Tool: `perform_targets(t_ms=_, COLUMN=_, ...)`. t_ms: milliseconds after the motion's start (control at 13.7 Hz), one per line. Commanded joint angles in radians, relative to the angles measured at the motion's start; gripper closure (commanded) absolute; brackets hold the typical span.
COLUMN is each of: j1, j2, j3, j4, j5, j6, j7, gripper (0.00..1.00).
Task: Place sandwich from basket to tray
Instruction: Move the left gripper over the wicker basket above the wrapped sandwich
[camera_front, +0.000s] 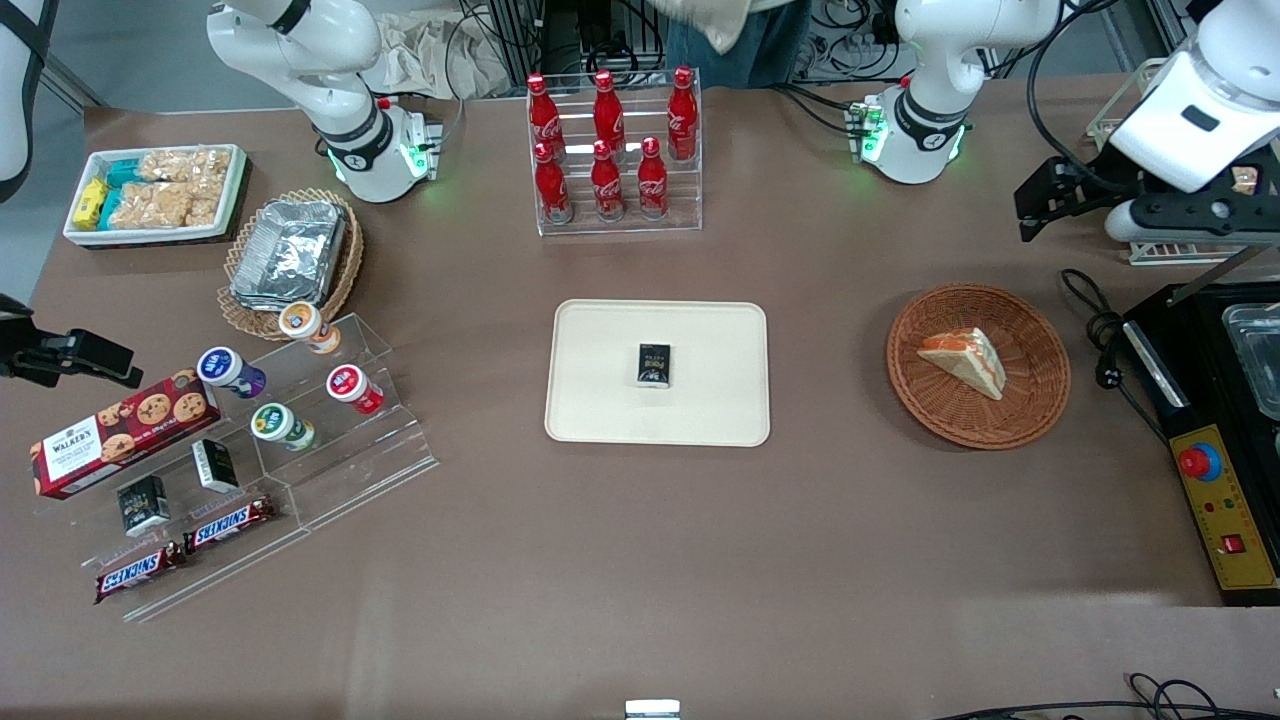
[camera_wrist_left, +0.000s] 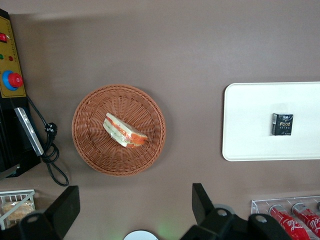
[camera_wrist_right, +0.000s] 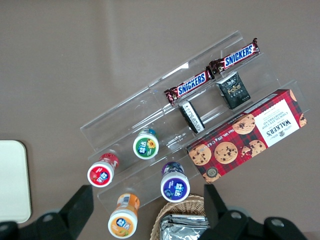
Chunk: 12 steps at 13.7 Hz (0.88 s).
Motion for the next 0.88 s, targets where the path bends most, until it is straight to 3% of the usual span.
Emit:
perform_targets(t_ms=0, j1=0.013, j2=0.013, j3=0.003, j4=0.032, j5=-0.003, j6=-0.008, j7=-0.012, gripper=0.0)
perform_targets(t_ms=220, j1=0.015, j2=0.013, j3=0.004, j4=0.023, j5=0.014, j6=-0.011, j7=-0.115, gripper=0.0)
perform_targets(t_ms=439, j1=0.018, j2=0.016, j3=0.006, j4=-0.005, j5=0.017, j6=-0.008, j7=-0.492, gripper=0.0)
perform_targets(t_ms=805, j1=0.13, j2=-0.051, j3=0.004, j4=-0.155, j5=-0.024, j6=0.059, j7=-0.62, gripper=0.0)
